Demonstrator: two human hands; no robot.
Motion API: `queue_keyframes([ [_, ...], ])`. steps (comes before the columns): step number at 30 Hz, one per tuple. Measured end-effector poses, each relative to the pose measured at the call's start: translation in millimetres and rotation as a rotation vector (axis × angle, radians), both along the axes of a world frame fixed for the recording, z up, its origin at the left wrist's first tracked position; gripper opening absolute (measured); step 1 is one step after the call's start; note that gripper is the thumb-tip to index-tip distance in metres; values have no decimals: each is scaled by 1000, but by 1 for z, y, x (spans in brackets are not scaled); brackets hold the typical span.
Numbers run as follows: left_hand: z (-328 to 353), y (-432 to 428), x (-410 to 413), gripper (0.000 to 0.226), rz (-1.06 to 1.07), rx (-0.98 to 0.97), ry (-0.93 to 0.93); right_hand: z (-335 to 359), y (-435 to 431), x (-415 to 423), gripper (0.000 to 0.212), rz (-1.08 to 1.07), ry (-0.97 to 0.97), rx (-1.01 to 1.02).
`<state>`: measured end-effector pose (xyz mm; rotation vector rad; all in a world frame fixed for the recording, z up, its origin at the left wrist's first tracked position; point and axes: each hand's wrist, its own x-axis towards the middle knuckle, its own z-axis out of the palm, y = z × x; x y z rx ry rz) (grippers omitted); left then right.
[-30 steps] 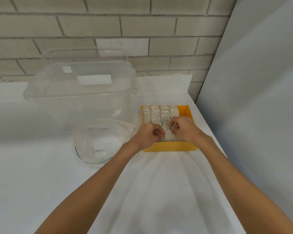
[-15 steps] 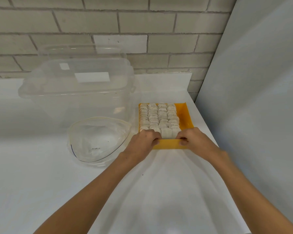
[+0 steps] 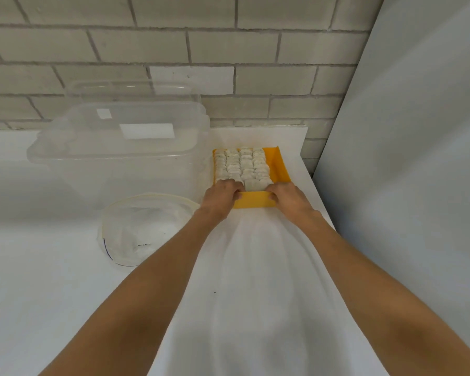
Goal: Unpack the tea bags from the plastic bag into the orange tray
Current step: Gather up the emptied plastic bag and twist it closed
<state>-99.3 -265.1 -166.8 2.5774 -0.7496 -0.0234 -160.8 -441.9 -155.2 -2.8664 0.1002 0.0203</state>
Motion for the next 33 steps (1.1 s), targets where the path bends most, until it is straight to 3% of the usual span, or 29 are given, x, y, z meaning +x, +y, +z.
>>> queue_keyframes([
  [9,-4,-13,15,24,78,-25,-12,8,-1,22,31,43,-9,-94],
  [12,11,-9,-6,29,3,-87,-134,13,6,18,32,46,-167,-121],
  [14,22,8,-28,29,-15,-218,-314,15,18,11,35,67,-280,-40],
  [17,31,55,-56,30,147,-330,-555,13,43,1,30,166,-327,85],
  [20,24,116,-67,36,487,-278,-549,10,75,-11,33,250,-198,223],
  [23,8,162,-72,40,868,-141,-305,4,109,-22,55,271,22,342],
  [25,3,179,-76,52,965,-260,19,2,132,-28,68,260,125,453],
  [28,-1,191,-83,70,762,-574,335,0,168,-32,68,256,198,549],
  [31,11,193,-99,90,357,-549,636,-2,204,-37,56,219,247,631],
  [33,17,203,-105,91,174,-500,828,1,223,-43,52,150,300,877],
])
